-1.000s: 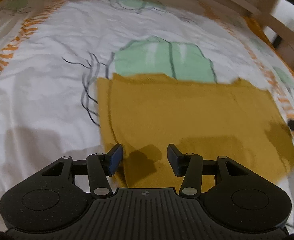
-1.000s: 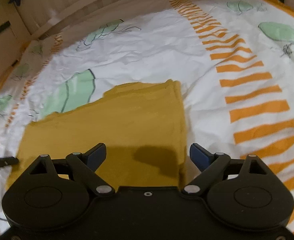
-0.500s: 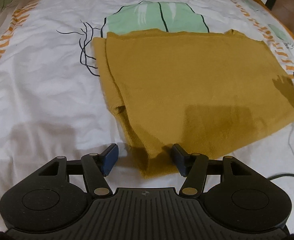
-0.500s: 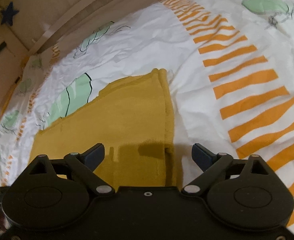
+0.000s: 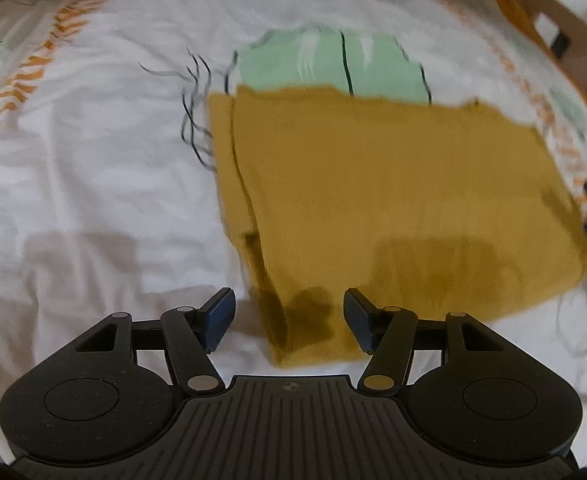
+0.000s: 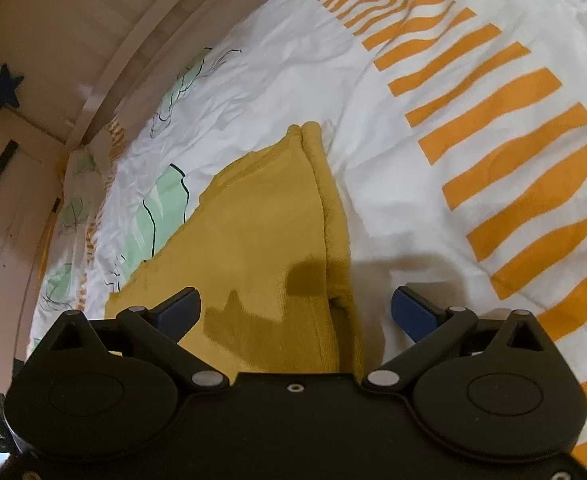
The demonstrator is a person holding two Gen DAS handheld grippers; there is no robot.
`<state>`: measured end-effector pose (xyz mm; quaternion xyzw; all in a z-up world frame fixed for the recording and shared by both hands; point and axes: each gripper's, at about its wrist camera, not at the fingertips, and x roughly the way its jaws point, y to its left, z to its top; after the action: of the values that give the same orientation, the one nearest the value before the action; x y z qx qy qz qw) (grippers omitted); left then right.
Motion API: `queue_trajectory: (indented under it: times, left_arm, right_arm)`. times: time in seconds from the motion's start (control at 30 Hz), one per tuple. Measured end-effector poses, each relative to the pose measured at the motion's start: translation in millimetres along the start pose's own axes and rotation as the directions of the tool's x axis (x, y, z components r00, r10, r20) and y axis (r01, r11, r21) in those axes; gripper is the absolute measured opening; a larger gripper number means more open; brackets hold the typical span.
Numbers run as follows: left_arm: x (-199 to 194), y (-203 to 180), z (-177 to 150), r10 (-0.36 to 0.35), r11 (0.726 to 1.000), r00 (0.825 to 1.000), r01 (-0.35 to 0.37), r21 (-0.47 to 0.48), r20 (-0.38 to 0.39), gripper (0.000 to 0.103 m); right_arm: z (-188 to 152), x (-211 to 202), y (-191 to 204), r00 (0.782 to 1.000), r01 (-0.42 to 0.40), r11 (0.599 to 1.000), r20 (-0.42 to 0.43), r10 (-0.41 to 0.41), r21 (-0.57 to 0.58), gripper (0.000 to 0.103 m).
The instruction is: Fold small clothes
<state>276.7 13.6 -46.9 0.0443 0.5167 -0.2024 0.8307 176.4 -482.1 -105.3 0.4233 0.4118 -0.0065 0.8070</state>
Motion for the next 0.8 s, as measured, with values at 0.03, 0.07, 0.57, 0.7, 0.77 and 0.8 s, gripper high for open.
queue_trajectory:
  times: [0.03, 0.07, 0.57, 0.7, 0.77, 0.8]
  left_arm:
    - [-3, 1, 2, -0.006, 1.0, 1.0, 0.006, -0.024, 0.021, 0.058]
    - [-5, 1, 4, -0.014, 0.999, 0.999, 0.016, -0.045, 0.035, 0.058]
    - [1, -25, 23, -0.074, 0.992, 0.993, 0.082, -0.094, 0.087, 0.058]
    - [8, -31, 26, -0.082, 0.991, 0.993, 0.09, -0.1, 0.086, 0.058]
    - [11, -33, 26, -0.076, 0.99, 0.994, 0.085, -0.111, 0.084, 0.058]
    - [12, -34, 26, -0.075, 0.99, 0.993, 0.085, -0.114, 0.086, 0.058]
  right_arm:
    - [0, 1, -1, 1.0, -0.003, 1.0, -0.001, 0.003, 0.006, 0.103]
    - [0, 1, -2, 1.0, -0.005, 1.0, -0.003, 0.005, 0.012, 0.103]
    - [2, 9, -3, 1.0, -0.016, 1.0, -0.015, 0.016, -0.013, 0.103]
    - [3, 11, -3, 0.999, -0.032, 0.999, -0.024, 0.031, -0.015, 0.103]
    - [4, 12, -2, 0.999, -0.038, 0.999, -0.031, 0.037, -0.019, 0.103]
    - [4, 12, -2, 0.999, -0.04, 0.999, -0.034, 0.039, -0.021, 0.103]
